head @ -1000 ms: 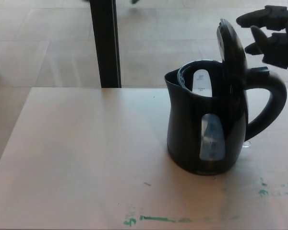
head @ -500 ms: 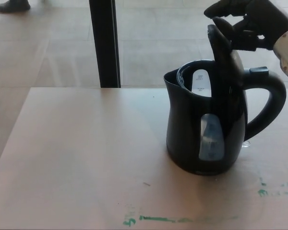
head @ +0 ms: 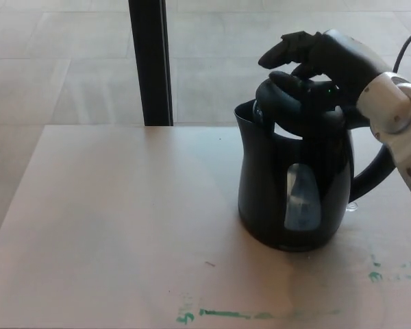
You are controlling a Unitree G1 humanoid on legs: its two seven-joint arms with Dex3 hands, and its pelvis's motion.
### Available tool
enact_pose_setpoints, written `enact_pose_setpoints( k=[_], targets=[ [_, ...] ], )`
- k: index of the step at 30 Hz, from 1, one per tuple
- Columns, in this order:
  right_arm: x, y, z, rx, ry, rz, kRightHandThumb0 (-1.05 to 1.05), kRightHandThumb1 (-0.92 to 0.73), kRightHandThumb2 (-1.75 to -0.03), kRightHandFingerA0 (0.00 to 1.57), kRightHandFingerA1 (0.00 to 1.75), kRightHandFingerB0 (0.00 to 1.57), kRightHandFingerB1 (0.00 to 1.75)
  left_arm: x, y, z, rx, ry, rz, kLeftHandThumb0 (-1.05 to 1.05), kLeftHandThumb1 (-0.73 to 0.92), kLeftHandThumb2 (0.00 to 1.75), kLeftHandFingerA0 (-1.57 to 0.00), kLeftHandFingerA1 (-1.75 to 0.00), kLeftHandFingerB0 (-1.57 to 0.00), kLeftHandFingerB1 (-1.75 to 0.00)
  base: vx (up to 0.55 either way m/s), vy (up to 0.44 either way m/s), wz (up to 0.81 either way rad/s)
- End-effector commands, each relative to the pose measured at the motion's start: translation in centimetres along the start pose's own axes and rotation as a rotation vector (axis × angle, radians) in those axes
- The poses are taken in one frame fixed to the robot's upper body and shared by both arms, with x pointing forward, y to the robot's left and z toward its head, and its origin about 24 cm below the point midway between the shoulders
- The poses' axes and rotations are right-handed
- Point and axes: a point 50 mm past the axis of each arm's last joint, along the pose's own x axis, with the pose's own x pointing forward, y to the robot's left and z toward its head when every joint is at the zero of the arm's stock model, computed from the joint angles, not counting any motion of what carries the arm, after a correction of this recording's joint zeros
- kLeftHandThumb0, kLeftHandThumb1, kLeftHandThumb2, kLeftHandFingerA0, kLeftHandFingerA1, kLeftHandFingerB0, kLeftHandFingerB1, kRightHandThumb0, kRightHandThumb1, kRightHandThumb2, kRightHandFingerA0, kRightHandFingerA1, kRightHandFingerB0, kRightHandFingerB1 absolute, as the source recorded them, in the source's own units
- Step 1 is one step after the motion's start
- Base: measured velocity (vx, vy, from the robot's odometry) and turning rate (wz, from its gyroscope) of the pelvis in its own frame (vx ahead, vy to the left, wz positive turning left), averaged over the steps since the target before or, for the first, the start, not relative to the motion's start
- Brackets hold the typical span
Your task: The robot uses its right hand to push down on the lid of a kettle kept in the middle of the desk to close it
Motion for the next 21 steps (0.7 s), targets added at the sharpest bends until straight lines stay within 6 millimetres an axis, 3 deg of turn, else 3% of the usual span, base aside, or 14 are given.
enact_pose_setpoints(
  k=[1, 2, 3, 6, 7, 11, 12, 15, 16, 17, 18, 19, 20, 21],
  targets=[
    [-1.5, 4.2, -3.0, 0.046, 0.106, 0.069, -0.85, -0.76, -0.87, 0.5, 0.6, 0.4, 0.48, 0.0, 0.2, 0.4, 0.016, -0.002, 0.018, -0.87, 0.92, 0.7, -0.5, -0.48, -0.43, -0.42, 0.0, 0.0, 0.0],
    [-1.7, 4.4, -3.3, 0.054, 0.116, 0.072, -0.85, -0.76, -0.87, 0.5, 0.6, 0.4, 0.48, 0.0, 0.2, 0.4, 0.014, -0.003, 0.016, -0.87, 0.92, 0.7, -0.5, -0.48, -0.43, -0.42, 0.0, 0.0, 0.0],
    [-1.8, 5.0, -3.8, 0.069, 0.139, 0.069, -0.78, -0.92, -0.68, 0.46, 0.53, 0.46, 0.41, 0.0, 0.2, 0.4, 0.018, 0.0, 0.018, -0.89, 0.92, 0.69, -0.51, -0.45, -0.45, -0.41, 0.0, 0.0, 0.0],
    [-1.9, 6.0, -4.7, 0.047, 0.17, 0.093, -0.77, -0.92, -0.69, 0.4, 0.49, 0.43, 0.4, 0.1, 0.1, 0.7, 0.023, -0.014, 0.008, -0.89, 0.92, 0.68, -0.5, -0.45, -0.41, -0.4, 0.0, 0.0, 0.0],
    [-1.9, 6.6, -4.7, -0.004, 0.146, 0.123, -0.77, -0.92, -0.71, 0.45, 0.53, 0.43, 0.42, 0.1, 0.1, 0.8, 0.019, -0.011, 0.016, -0.96, 0.78, 0.83, -0.5, -0.5, -0.4, -0.44, 0.0, 0.0, 0.0],
    [-1.8, 7.5, -4.4, -0.102, 0.121, 0.207, -0.76, -0.92, -0.72, 0.49, 0.53, 0.43, 0.42, 0.0, 0.3, 1.0, 0.017, -0.019, 0.01, -0.88, 0.92, 0.68, -0.51, -0.45, -0.44, -0.41, 0.0, 0.0, 0.0],
    [-1.9, 8.9, -3.7, -0.341, 0.038, 0.299, -0.71, -0.92, -0.74, 0.51, 0.49, 0.42, 0.44, 0.1, 0.3, 1.2, 0.034, -0.014, 0.013, -0.88, 0.92, 0.71, -0.5, -0.45, -0.4, -0.38, 0.0, 0.0, 0.0],
    [-2.1, 9.9, -3.3, -0.502, -0.032, 0.365, -0.77, -0.92, -0.76, 0.47, 0.52, 0.4, 0.44, 0.1, 0.2, 1.3, 0.031, -0.018, 0.004, -0.89, 0.91, 0.68, -0.48, -0.44, -0.4, -0.39, 0.0, 0.0, 0.0],
    [-2.2, 10.9, -2.9, -0.569, -0.075, 0.39, -0.75, -0.92, -0.74, 0.5, 0.54, 0.43, 0.44, 0.1, 0.1, 1.4, 0.012, -0.021, -0.011, -0.94, 0.79, 0.79, -0.46, -0.49, -0.35, -0.42, 0.0, 0.0, 0.0],
    [-2.2, 11.1, -2.8, -0.58, -0.084, 0.403, -0.79, -0.82, -0.85, 0.44, 0.57, 0.37, 0.49, 0.1, 0.0, 1.4, 0.014, -0.022, -0.014, -0.85, 0.72, 1.11, -0.41, -0.56, -0.33, -0.5, 0.0, 0.0, 0.0],
    [-2.3, 11.4, -2.6, -0.589, -0.088, 0.424, -0.74, -0.92, -0.74, 0.42, 0.54, 0.38, 0.46, 0.2, 0.0, 1.3, 0.026, -0.02, -0.011, -0.88, 0.73, 1.11, -0.43, -0.55, -0.36, -0.51, 0.0, 0.0, 0.0],
    [-2.2, 11.4, -2.5, -0.597, -0.095, 0.429, -0.74, -0.92, -0.75, 0.42, 0.54, 0.37, 0.46, 0.2, 0.0, 1.3, 0.031, -0.02, -0.004, -0.89, 0.92, 0.68, -0.53, -0.45, -0.44, -0.4, 0.0, 0.0, 0.0],
    [-2.2, 11.4, -2.4, -0.597, -0.099, 0.424, -0.72, -0.92, -0.75, 0.42, 0.54, 0.35, 0.45, 0.2, 0.0, 1.4, 0.017, -0.021, -0.003, -0.86, 0.72, 1.11, -0.44, -0.56, -0.33, -0.5, 0.0, 0.0, 0.0],
    [-2.2, 11.2, -2.4, -0.595, -0.098, 0.422, -0.72, -0.92, -0.75, 0.42, 0.54, 0.35, 0.45, 0.2, 0.0, 1.4, 0.005, -0.021, -0.006, -0.86, 0.72, 1.11, -0.44, -0.56, -0.33, -0.5, 0.0, 0.0, 0.0]
  ],
)
